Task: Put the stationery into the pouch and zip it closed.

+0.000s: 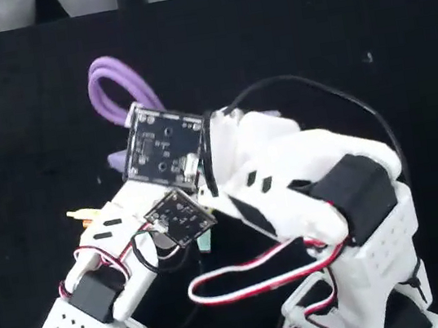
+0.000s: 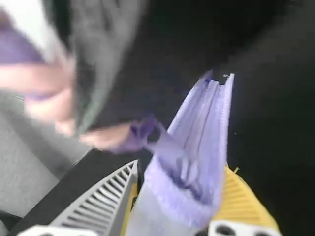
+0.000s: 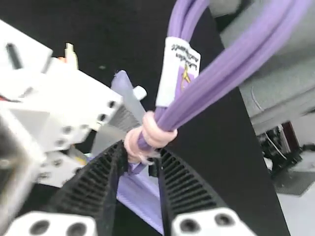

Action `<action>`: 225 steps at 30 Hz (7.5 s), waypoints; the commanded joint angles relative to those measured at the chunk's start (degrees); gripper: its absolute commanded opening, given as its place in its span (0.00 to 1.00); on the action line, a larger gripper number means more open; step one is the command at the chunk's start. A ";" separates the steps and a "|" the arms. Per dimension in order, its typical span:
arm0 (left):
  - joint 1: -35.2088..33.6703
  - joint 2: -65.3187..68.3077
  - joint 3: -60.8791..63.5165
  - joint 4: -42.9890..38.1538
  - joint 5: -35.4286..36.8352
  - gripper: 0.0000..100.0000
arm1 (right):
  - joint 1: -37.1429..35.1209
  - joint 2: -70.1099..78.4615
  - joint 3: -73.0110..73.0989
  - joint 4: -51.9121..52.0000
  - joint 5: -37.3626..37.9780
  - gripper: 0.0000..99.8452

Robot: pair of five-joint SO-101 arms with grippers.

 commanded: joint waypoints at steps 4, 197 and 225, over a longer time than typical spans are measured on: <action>-1.45 -6.33 -2.51 -0.79 0.00 0.17 | 6.24 -1.80 1.98 -4.04 0.26 0.01; -5.23 -28.04 21.23 -32.26 5.80 0.03 | 33.58 22.81 -11.30 -14.33 -11.43 0.21; -5.32 -28.04 20.70 -32.53 5.98 0.03 | 4.31 -45.76 62.37 -43.16 -26.64 0.21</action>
